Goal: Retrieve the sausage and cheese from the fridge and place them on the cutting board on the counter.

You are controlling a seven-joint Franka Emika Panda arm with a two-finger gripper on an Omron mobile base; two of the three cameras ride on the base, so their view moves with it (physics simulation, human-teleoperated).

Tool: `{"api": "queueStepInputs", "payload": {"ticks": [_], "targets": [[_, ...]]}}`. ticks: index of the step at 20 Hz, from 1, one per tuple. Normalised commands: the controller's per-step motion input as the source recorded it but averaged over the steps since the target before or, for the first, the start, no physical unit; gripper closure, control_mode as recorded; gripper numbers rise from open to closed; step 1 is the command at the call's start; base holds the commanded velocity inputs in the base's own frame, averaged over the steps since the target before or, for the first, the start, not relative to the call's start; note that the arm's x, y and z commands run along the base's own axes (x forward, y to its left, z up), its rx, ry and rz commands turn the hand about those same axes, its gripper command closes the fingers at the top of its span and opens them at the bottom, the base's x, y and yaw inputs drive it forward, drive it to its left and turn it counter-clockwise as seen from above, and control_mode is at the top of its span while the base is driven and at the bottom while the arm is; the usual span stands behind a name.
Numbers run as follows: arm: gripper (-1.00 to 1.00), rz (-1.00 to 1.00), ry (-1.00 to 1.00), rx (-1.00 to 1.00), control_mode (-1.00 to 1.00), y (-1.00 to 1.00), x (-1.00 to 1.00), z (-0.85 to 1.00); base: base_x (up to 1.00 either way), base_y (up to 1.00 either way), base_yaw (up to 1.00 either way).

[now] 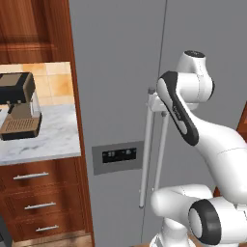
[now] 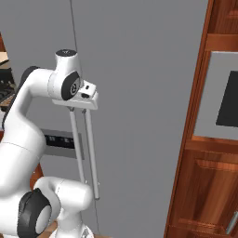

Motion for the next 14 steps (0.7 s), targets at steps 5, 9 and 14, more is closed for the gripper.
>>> {"api": "queueStepInputs", "payload": {"ticks": [5, 9, 14], "targets": [[-1.00, 0.00, 0.00, 0.00, 1.00, 0.00, 0.00, 0.00, -0.09, 0.02, 0.00], [-1.00, 0.00, 0.00, 0.00, 1.00, 0.00, 0.00, 0.00, -0.60, 0.11, 0.01], [-1.00, 0.00, 0.00, 0.00, 1.00, 0.00, 0.00, 0.00, -0.71, 0.02, 0.00]]}}
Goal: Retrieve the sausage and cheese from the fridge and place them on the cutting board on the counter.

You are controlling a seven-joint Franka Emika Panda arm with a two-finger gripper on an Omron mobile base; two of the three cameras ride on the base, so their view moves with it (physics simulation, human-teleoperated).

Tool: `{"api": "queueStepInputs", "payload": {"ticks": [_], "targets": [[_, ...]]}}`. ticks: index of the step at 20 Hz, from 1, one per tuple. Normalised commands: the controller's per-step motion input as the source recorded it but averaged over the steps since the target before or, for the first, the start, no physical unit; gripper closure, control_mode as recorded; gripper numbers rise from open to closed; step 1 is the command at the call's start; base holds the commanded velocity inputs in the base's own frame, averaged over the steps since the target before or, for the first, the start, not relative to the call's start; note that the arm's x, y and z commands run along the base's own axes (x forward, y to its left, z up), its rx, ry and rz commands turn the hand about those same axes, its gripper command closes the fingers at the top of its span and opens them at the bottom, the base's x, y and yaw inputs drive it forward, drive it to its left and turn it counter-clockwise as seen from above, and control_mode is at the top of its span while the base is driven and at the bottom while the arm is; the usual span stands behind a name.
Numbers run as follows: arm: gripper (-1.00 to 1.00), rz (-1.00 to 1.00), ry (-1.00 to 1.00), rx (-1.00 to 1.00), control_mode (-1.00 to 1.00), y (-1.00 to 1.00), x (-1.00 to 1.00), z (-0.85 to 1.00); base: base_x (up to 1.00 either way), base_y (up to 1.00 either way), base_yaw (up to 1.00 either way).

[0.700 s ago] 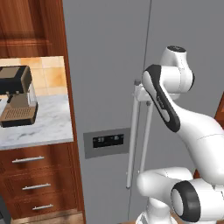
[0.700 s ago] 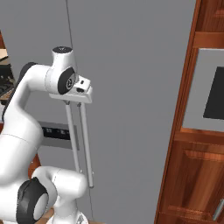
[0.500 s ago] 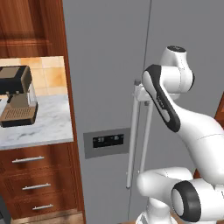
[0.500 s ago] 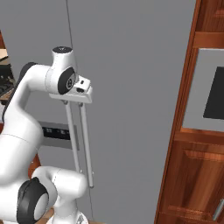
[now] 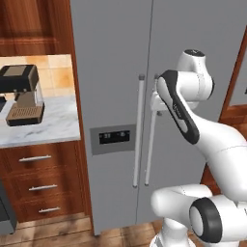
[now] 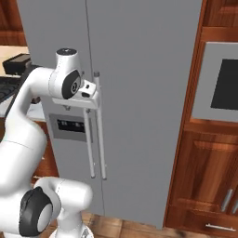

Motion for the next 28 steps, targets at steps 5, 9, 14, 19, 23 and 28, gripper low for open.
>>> {"api": "queueStepInputs", "payload": {"ticks": [5, 9, 14, 19, 23, 28], "targets": [[-1.00, 0.00, 0.00, 0.00, 1.00, 0.00, 0.00, 0.00, -0.64, 0.00, 0.00], [-1.00, 0.00, 0.00, 0.00, 1.00, 0.00, 0.00, 0.00, -0.17, 0.08, 0.00], [-1.00, 0.00, -0.39, -0.03, -1.00, 0.10, -0.19, -0.05, 0.00, 0.00, 0.00], [-1.00, 0.00, -0.54, -0.02, -1.00, 0.01, -0.10, -0.03, 0.00, 0.00, 0.00], [-1.00, 0.00, -0.29, 0.00, -1.00, 0.00, -0.03, -0.02, 0.00, 0.00, 0.00], [-1.00, 0.00, 0.00, 0.02, -1.00, 0.00, 0.02, -0.05, 0.00, 0.00, 0.00]]}}
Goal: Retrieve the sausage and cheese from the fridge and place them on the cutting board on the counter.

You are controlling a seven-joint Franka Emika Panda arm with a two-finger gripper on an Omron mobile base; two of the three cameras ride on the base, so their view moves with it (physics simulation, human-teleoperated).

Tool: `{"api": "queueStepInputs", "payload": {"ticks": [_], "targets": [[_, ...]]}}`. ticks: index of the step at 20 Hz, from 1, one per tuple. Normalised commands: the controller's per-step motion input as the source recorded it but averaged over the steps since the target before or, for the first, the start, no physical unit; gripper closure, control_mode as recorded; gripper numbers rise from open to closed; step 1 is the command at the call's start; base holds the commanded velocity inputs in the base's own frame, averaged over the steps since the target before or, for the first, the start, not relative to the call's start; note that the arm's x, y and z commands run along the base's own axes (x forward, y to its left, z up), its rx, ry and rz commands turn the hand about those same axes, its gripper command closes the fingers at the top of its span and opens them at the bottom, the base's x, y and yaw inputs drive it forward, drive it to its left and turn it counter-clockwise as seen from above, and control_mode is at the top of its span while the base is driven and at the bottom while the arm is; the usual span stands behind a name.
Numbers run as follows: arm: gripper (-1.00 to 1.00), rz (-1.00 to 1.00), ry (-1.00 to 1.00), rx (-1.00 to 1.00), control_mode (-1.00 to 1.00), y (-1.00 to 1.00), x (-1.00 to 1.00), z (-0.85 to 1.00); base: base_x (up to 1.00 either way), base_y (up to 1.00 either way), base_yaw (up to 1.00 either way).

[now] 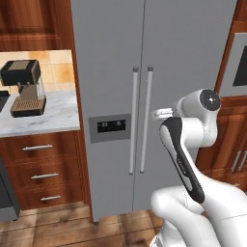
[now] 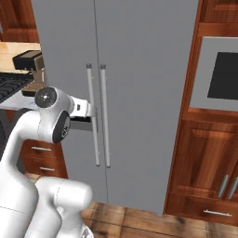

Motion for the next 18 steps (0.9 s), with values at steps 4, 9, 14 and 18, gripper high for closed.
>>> {"api": "queueStepInputs", "payload": {"ticks": [4, 9, 14, 18], "targets": [[-1.00, 0.00, 0.06, 0.06, -1.00, -0.11, 0.28, -0.02, 0.00, 0.00, 0.00], [-1.00, 0.00, 0.13, 0.07, -1.00, -0.23, 0.47, -0.04, 0.00, 0.00, 0.00], [-1.00, 0.00, 0.07, 0.02, -1.00, -0.15, 0.48, -0.11, 0.00, 0.00, 0.00], [-1.00, 0.00, 0.00, 0.00, -1.00, -0.02, 0.59, -0.33, 0.00, 0.00, 0.00]]}}
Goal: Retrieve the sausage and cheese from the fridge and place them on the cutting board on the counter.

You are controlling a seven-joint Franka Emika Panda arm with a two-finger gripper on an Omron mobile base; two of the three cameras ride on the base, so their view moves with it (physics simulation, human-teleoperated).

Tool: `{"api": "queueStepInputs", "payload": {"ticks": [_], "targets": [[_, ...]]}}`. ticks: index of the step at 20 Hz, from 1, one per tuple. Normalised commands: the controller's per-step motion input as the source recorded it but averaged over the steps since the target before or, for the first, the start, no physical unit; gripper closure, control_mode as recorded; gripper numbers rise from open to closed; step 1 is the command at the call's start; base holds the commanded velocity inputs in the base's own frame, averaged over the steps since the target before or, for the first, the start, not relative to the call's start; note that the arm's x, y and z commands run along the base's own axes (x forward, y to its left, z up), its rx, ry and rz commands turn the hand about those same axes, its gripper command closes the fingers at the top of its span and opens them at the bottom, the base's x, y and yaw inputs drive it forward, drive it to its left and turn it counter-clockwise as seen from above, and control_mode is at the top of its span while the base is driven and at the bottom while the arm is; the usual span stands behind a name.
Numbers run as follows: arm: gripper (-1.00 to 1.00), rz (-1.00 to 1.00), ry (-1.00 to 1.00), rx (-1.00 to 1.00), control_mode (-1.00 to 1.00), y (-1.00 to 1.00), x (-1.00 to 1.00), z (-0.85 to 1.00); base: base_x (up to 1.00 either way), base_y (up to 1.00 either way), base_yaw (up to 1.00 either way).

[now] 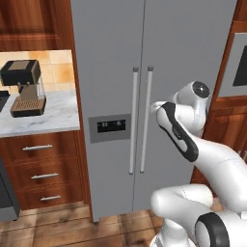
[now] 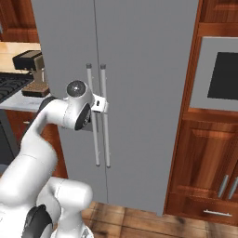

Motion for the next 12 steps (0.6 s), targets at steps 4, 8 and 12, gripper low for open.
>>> {"api": "queueStepInputs", "payload": {"ticks": [4, 8, 12], "targets": [[-1.00, 0.00, -0.04, 0.00, -1.00, 0.00, 0.64, -0.35, 0.00, 0.00, 0.00], [-1.00, 0.00, -0.01, 0.00, -1.00, 0.00, 0.72, -0.13, 0.00, 0.00, 0.00], [-1.00, 0.00, 0.00, 0.00, -1.00, 0.01, 0.80, -0.08, 0.00, 0.00, 0.00]]}}
